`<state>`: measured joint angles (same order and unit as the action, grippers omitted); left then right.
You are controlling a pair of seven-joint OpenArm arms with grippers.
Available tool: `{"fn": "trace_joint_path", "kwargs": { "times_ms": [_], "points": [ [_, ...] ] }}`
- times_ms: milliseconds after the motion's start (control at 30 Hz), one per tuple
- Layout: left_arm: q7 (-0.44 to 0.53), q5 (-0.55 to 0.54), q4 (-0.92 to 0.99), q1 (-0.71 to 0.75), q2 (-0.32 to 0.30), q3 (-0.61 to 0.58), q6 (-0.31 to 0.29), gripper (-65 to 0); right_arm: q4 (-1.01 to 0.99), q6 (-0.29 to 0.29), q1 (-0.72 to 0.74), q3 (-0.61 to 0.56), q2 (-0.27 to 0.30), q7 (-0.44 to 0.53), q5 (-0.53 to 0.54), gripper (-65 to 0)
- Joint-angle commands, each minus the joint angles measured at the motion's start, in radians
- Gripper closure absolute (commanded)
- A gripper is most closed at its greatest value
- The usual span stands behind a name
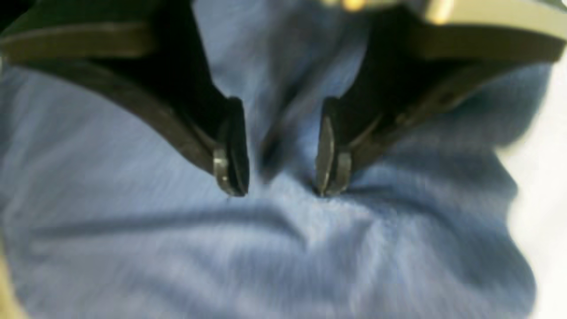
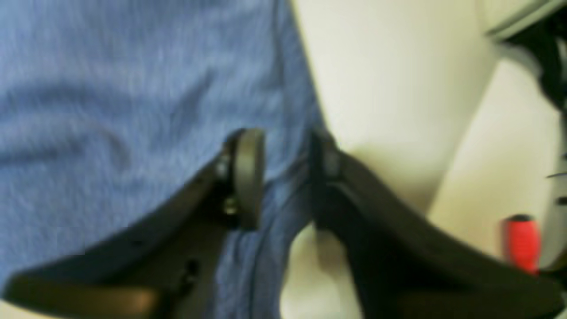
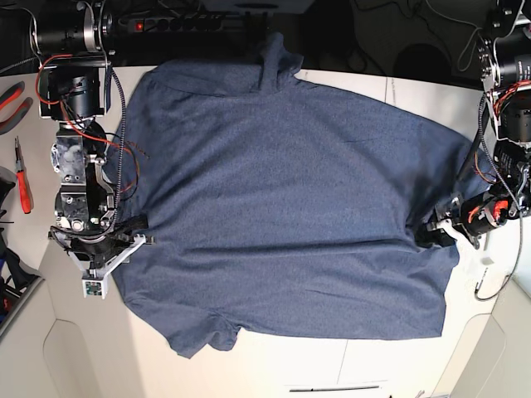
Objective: Layout the t-shirt on the table in an organized manner, then fold the t-shirt properly
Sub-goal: 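Slide both grippers toward the collar corners of the shirt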
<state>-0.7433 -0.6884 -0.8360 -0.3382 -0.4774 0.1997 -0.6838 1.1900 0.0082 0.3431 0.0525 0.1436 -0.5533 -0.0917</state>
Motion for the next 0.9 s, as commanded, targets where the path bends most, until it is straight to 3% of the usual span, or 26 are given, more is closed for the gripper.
{"fn": "trace_joint_path", "kwargs": {
  "times_ms": [0, 100, 300, 467, 633, 767, 867],
  "points": [
    [0.011, -0.037, -0.016, -0.021, -0.019, 0.021, -0.014, -28.7, 0.053, -0.005, 0.024, 0.018, 0.006, 0.02, -0.024, -19.5],
    [0.0, -0.072, -0.016, -0.021, -0.019, 0.066, -0.014, -28.6, 0.158, -0.004, 0.025, 0.064, 0.008, -0.021, -0.071, -19.3],
    [-0.001, -0.085, -0.016, -0.013, -0.019, 0.13, -0.014, -28.6, 0.305, 0.006, 0.004, 0.135, 0.011, -0.172, -0.059, -19.3],
    [0.026, -0.07, -0.016, -0.005, -0.022, 0.177, -0.014, -28.6, 0.335, 0.048, -0.093, 0.189, 0.012, -0.185, -0.051, -19.3],
    [0.009, -0.026, -0.016, 0.013, -0.022, 0.229, -0.014, -28.6, 0.387, 0.086, -0.237, 0.224, 0.049, -0.185, 0.061, -14.0],
    [-0.002, -0.024, -0.016, 0.074, -0.021, 0.226, -0.014, -28.5, 0.494, 0.13, -0.359, 0.257, 0.061, -0.194, 0.158, -13.8],
    [0.067, 0.025, -0.016, 0.116, -0.02, 0.226, -0.014, -20.3, 0.586, 0.174, -0.426, 0.273, 0.061, -0.234, 0.262, -12.4]
  ]
}}
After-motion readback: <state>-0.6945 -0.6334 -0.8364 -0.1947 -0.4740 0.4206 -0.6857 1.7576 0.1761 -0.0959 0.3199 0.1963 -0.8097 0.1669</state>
